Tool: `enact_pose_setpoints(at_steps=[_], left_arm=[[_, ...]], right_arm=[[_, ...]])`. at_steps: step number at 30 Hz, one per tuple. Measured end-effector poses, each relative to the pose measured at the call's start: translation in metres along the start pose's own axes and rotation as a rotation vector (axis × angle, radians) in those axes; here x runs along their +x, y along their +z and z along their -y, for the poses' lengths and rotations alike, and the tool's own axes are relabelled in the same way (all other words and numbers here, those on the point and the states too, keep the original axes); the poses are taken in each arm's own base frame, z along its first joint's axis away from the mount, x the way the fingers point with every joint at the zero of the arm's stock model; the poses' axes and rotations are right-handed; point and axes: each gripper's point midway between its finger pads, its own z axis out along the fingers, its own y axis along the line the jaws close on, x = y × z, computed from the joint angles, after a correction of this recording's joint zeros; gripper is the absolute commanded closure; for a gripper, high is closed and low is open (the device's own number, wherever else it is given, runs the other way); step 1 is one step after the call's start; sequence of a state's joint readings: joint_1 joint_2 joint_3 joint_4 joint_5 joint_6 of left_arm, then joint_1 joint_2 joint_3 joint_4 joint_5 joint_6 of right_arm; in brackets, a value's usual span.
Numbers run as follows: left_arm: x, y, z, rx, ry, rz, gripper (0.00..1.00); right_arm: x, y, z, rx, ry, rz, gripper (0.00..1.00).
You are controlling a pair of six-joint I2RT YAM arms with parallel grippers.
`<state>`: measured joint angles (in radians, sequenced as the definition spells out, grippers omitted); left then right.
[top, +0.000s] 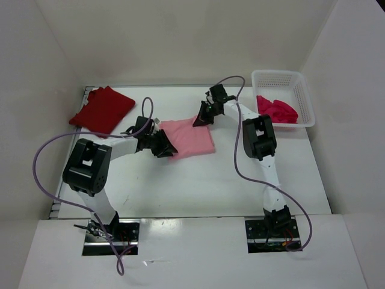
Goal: Fold and stack the t-shirts
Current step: Fold the long partially folded tshirt into a neat square, then put the neatly folded tshirt into the corner of the board with the left arm
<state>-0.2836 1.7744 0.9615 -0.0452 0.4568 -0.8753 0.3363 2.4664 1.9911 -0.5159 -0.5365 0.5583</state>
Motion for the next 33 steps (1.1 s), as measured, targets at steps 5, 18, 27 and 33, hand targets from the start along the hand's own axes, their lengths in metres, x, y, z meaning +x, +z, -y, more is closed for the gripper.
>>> enact_pose_setpoints(at_steps=[5,18,27,33], left_arm=[[0.009,-0.011,0.0,0.001,0.001,0.0,0.55],[-0.076,-0.029,0.009,-0.038,0.089,0.193,0.19],[-0.078,0.008,-0.021,-0.09,0.088,0.141,0.27],[-0.082,0.033,-0.015,-0.02,0.078,0.12,0.88]], right_arm=[[-0.027,-0.003,-0.005,-0.02,-0.015,0.05,0.97],[0.015,-0.097,-0.04,-0.032,-0.059,0.08,0.47],[0.064,-0.203,-0.084,-0.112,-0.157,0.219,0.44],[0.094,-0.209,-0.069,-0.102,-0.115,0.201,0.44]])
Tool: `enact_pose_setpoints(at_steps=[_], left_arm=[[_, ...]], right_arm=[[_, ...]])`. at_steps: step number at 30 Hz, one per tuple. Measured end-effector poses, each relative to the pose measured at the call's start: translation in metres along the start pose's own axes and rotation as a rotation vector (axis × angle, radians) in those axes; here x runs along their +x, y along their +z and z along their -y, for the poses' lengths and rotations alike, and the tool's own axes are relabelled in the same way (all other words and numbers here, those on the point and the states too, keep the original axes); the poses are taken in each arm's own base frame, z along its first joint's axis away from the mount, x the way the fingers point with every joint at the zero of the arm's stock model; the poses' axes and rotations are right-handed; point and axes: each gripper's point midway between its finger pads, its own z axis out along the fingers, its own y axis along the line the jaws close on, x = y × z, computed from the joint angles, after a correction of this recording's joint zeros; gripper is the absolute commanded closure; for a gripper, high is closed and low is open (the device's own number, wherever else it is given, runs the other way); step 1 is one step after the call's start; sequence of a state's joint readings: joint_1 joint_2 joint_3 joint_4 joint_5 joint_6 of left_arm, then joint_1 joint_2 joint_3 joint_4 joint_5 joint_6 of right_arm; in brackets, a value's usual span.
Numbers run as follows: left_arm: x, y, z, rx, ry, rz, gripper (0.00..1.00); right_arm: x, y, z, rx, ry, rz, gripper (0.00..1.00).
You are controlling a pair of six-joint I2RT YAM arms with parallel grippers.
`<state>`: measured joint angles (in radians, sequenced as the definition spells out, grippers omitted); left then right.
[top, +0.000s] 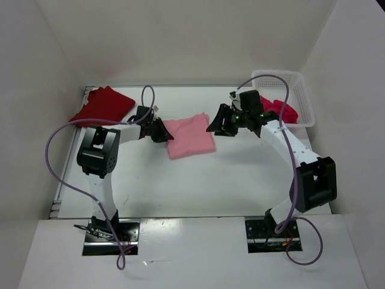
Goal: Fold and stack the t-shirts
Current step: Put the neatly folded tshirt into the corner of the board with the left arm
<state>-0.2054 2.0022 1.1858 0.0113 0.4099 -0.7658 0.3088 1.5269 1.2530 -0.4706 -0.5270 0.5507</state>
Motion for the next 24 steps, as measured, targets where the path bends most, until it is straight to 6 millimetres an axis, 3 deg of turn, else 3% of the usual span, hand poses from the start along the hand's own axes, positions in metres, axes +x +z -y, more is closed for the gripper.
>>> enact_pose_setpoints(at_steps=[3,8,12,15,17,19,20,22,24], left_arm=[[-0.001,0.013,0.014,0.018,0.015,-0.017,1.0],[-0.038,0.018,0.072,0.083,0.066,0.02,1.0],[-0.099,-0.012,0.131,0.182,0.125,0.141,1.0],[-0.158,-0.053,0.145,0.232,0.146,0.274,1.0],[-0.195,-0.084,0.127,0.223,0.127,0.354,1.0],[-0.229,-0.118,0.091,0.183,0.079,0.435,1.0],[-0.244,-0.138,0.068,0.16,0.051,0.48,0.93],[-0.259,-0.173,0.019,0.099,-0.02,0.552,0.62],[-0.262,-0.212,-0.042,0.018,-0.137,0.641,0.46]], right_arm=[[0.011,0.001,0.008,0.012,0.032,-0.019,0.44],[0.033,0.004,0.02,0.017,0.09,-0.04,0.44],[0.046,0.0,0.028,0.029,0.121,-0.048,0.44],[0.044,-0.005,0.026,0.023,0.116,-0.033,0.44],[0.043,-0.007,0.026,0.022,0.115,-0.027,0.44],[0.042,-0.007,0.027,0.023,0.114,-0.027,0.44],[0.043,-0.007,0.027,0.022,0.114,-0.028,0.44],[0.043,-0.007,0.027,0.02,0.107,-0.03,0.44],[0.044,-0.006,0.027,0.018,0.101,-0.034,0.44]])
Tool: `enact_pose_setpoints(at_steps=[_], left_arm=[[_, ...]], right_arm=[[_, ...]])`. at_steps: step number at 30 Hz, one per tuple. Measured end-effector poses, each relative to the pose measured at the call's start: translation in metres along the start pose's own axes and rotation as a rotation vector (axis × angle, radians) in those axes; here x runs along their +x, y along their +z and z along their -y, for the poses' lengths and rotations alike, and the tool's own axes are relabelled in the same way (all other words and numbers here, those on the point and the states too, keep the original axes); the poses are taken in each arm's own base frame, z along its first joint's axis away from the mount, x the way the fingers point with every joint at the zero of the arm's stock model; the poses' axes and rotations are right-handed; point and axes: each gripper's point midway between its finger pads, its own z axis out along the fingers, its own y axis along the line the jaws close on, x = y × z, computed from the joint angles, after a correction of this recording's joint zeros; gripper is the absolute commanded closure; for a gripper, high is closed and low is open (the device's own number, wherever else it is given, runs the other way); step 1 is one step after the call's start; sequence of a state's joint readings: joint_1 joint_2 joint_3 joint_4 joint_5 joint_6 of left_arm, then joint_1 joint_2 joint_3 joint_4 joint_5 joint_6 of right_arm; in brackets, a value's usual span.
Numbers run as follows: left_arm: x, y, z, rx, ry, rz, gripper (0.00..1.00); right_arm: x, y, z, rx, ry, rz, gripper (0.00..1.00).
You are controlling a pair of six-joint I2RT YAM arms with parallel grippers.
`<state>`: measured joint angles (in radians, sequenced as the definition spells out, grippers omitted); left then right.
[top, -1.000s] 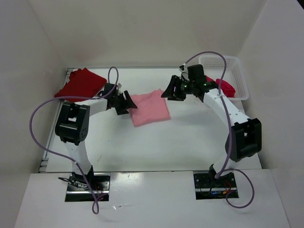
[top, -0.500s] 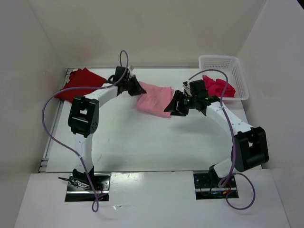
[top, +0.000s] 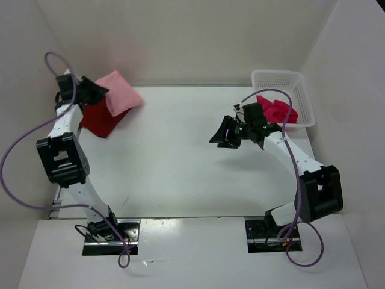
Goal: Fold and stack the t-shirts
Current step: Put the neatly folded tshirt into the corner of the board with the left arm, then grab crumpled tshirt from bin with the right arm
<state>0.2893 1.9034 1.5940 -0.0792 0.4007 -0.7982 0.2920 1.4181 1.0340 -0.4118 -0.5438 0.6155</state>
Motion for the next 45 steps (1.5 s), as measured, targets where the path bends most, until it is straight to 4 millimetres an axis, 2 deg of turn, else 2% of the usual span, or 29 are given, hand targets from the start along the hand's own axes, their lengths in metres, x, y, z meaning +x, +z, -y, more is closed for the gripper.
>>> enact_pose_setpoints(at_steps=[2,3,5,7,10,12,13,16,17,18,19,21,23,25,27,28,30,32,33,35,36,40,45], left_arm=[[-0.011,-0.036,-0.057,-0.117,-0.096,0.08,0.24],[-0.009,-0.051,-0.079,-0.169,-0.137,0.104,0.0],[0.001,-0.074,-0.107,-0.246,-0.198,0.132,0.0],[0.015,-0.083,-0.113,-0.267,-0.219,0.125,0.0],[0.042,-0.092,-0.104,-0.255,-0.226,0.099,0.0],[0.058,-0.104,-0.097,-0.244,-0.219,0.089,0.0],[0.063,-0.112,-0.092,-0.234,-0.212,0.091,0.0],[0.07,-0.128,-0.072,-0.196,-0.181,0.095,0.0],[0.074,-0.129,-0.063,-0.176,-0.165,0.088,0.05],[0.082,-0.128,-0.051,-0.147,-0.145,0.065,0.13],[0.096,-0.125,-0.037,-0.114,-0.121,0.027,0.27],[0.133,-0.118,-0.014,-0.055,-0.076,-0.076,0.4],[0.187,-0.116,0.007,-0.001,-0.035,-0.216,0.47],[0.24,-0.121,0.025,0.044,0.0,-0.355,0.47],[0.293,-0.134,0.043,0.097,0.028,-0.498,0.48],[0.316,-0.143,0.053,0.13,0.038,-0.572,0.48],[0.344,-0.154,0.062,0.166,0.05,-0.667,0.48],[0.357,-0.158,0.064,0.183,0.057,-0.72,0.46],[0.361,-0.158,0.064,0.186,0.058,-0.737,0.45],[0.367,-0.157,0.06,0.184,0.058,-0.765,0.42],[0.369,-0.157,0.058,0.183,0.061,-0.775,0.4],[0.371,-0.157,0.057,0.194,0.091,-0.787,0.38],[0.368,-0.153,0.061,0.215,0.122,-0.782,0.35]], right_arm=[[0.001,0.001,0.001,-0.001,-0.004,-0.007,0.44],[0.002,0.002,0.002,-0.001,-0.004,-0.012,0.44],[0.004,0.004,0.004,0.0,-0.005,-0.023,0.4],[0.005,0.005,0.007,0.004,-0.007,-0.028,0.38],[0.005,0.008,0.012,0.018,-0.011,-0.03,0.38],[0.002,0.009,0.016,0.037,-0.011,-0.02,0.44],[0.0,0.009,0.018,0.051,-0.01,-0.012,0.53],[-0.012,0.01,0.024,0.104,-0.006,0.026,0.66],[-0.02,0.01,0.024,0.124,-0.006,0.046,0.73],[-0.029,0.01,0.024,0.145,-0.006,0.072,0.75],[-0.038,0.01,0.023,0.162,-0.008,0.094,0.78],[-0.06,0.007,0.021,0.198,-0.009,0.151,0.84],[-0.088,0.0,0.018,0.222,-0.008,0.222,0.86],[-0.12,-0.014,0.023,0.254,0.012,0.309,0.89],[-0.152,-0.031,0.039,0.301,0.051,0.395,0.89],[-0.173,-0.043,0.053,0.344,0.077,0.453,0.87],[-0.206,-0.063,0.083,0.437,0.121,0.548,0.74],[-0.231,-0.081,0.117,0.543,0.165,0.626,0.66],[-0.24,-0.089,0.133,0.598,0.183,0.653,0.56],[-0.25,-0.097,0.162,0.695,0.21,0.679,0.46],[-0.253,-0.1,0.174,0.736,0.218,0.681,0.37],[-0.256,-0.108,0.22,0.876,0.253,0.668,0.28],[-0.27,-0.115,0.254,0.98,0.272,0.663,0.2]])
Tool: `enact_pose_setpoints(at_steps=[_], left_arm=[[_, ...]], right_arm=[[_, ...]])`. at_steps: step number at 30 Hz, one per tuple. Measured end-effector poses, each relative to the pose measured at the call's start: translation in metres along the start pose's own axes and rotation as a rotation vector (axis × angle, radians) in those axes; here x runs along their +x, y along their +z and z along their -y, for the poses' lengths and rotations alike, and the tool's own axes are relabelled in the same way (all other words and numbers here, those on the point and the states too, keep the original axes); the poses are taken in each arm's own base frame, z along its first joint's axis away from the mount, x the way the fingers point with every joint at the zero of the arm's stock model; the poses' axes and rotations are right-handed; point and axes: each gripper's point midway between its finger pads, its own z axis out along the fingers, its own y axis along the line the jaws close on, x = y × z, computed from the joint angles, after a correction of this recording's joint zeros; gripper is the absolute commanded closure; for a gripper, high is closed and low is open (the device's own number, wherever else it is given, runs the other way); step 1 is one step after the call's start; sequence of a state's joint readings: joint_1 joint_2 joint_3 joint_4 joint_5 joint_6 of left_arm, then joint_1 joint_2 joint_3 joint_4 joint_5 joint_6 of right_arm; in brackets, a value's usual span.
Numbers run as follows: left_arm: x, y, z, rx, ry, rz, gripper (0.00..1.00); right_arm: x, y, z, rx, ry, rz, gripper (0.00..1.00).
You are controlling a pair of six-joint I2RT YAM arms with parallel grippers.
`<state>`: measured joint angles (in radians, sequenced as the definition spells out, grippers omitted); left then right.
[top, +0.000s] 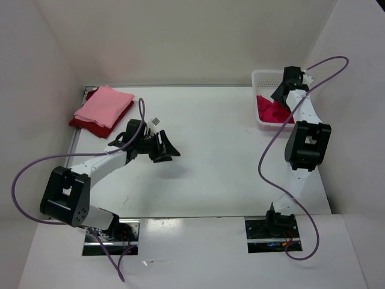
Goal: Fold and stack the t-shirts
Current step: Grab crumpled tshirt from bin with the right arm, then move the tshirt to the center of the board
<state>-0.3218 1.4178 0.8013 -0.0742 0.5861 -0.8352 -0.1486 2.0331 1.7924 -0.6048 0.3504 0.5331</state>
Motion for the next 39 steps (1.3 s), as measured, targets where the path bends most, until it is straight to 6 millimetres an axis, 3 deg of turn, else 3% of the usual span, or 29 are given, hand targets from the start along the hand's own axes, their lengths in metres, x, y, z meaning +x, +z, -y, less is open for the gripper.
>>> enact_pose_setpoints(at_steps=[7,10,11,13,14,17,19,22,24,25,28,31,33,35,37,39], left_arm=[[0.001,0.007,-0.008,-0.018,-0.001,-0.02,0.3],[0.002,0.008,-0.01,-0.021,-0.006,-0.024,0.3],[0.002,0.008,-0.01,-0.021,-0.007,-0.024,0.3],[0.002,0.008,-0.01,-0.021,-0.007,-0.023,0.3],[0.001,0.008,-0.01,-0.022,-0.009,-0.022,0.3],[0.0,0.008,-0.01,-0.028,-0.021,-0.015,0.3],[-0.001,0.008,-0.011,-0.033,-0.026,-0.007,0.3],[-0.004,0.007,-0.011,-0.049,-0.028,0.003,0.3],[-0.011,0.005,-0.005,-0.048,-0.021,0.018,0.28],[-0.02,0.004,0.002,-0.038,-0.007,0.039,0.28],[-0.034,0.001,0.01,-0.026,0.002,0.077,0.26],[-0.055,-0.006,0.011,-0.028,-0.013,0.132,0.21],[-0.069,-0.013,0.006,-0.037,-0.043,0.175,0.21],[-0.085,-0.023,-0.003,-0.062,-0.084,0.236,0.21],[-0.099,-0.039,-0.01,-0.078,-0.119,0.309,0.21],[-0.111,-0.06,-0.017,-0.088,-0.146,0.382,0.2]], right_arm=[[-0.002,0.028,-0.004,0.029,-0.041,-0.008,0.16],[0.004,0.035,-0.006,0.021,-0.061,-0.024,0.43],[0.006,0.036,-0.006,0.019,-0.065,-0.028,0.62],[0.006,0.036,-0.006,0.014,-0.071,-0.031,0.77],[0.006,0.036,-0.007,0.01,-0.068,-0.03,0.9],[0.005,0.036,-0.01,-0.001,-0.058,-0.028,1.0],[0.004,0.033,-0.014,-0.016,-0.053,-0.019,1.0],[-0.009,0.009,-0.022,-0.063,-0.044,0.008,1.0],[-0.03,-0.027,-0.036,-0.143,-0.022,0.053,1.0],[-0.057,-0.073,-0.051,-0.241,0.012,0.12,1.0],[-0.097,-0.174,-0.078,-0.47,0.069,0.238,1.0],[-0.13,-0.314,-0.118,-0.791,0.089,0.374,1.0],[-0.136,-0.413,-0.14,-1.04,0.083,0.443,1.0],[-0.126,-0.501,-0.148,-1.295,0.063,0.452,1.0],[-0.125,-0.567,-0.14,-1.493,0.055,0.459,1.0],[-0.13,-0.611,-0.127,-1.626,0.054,0.482,1.0]])
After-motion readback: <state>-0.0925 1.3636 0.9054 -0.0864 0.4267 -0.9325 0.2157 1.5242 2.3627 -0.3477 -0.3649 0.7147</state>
